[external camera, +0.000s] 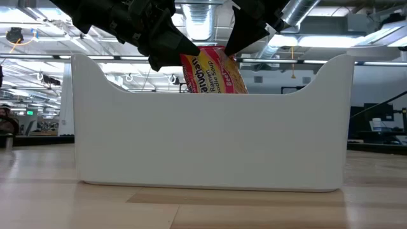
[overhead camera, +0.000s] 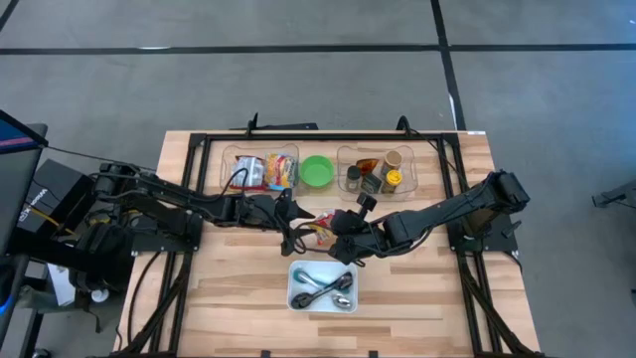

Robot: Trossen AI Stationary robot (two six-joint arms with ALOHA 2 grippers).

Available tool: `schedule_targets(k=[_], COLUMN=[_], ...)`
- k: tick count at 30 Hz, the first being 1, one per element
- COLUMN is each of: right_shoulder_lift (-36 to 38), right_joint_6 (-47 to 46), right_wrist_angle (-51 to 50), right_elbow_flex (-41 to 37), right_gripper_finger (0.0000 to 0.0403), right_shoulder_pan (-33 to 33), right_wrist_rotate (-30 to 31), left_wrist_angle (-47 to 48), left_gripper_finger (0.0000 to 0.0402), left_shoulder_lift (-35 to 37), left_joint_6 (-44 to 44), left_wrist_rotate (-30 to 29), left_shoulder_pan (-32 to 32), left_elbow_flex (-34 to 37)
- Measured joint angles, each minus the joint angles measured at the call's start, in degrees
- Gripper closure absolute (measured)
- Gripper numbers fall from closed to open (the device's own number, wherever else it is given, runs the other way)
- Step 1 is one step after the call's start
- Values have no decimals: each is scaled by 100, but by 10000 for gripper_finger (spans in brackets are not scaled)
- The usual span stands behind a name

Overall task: Pick & Place Food Item
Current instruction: Put the orange noodle pack into the left transparent bin

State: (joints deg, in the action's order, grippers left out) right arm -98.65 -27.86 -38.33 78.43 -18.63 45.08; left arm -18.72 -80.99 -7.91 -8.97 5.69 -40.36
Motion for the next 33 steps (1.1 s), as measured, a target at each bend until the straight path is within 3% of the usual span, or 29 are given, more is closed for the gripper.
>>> schedule_targets(k=[26,33], right_shoulder_lift=[2,2], right_joint_6=[-9,-17], right_wrist_angle=[-4,-6], right_elbow_flex=[0,0], right_gripper_finger=[403,403], right_shoulder_pan=[0,0], right_wrist_rotate=[-15,-20], left_wrist_angle=[-21,-19], left_gripper_finger=[394,397], left_shoulder_lift=[0,0], left_joint_6=[-159,-159], left_wrist_rotate=[6,6], left_shoulder_pan=[0,0], left_elbow_flex=[0,0])
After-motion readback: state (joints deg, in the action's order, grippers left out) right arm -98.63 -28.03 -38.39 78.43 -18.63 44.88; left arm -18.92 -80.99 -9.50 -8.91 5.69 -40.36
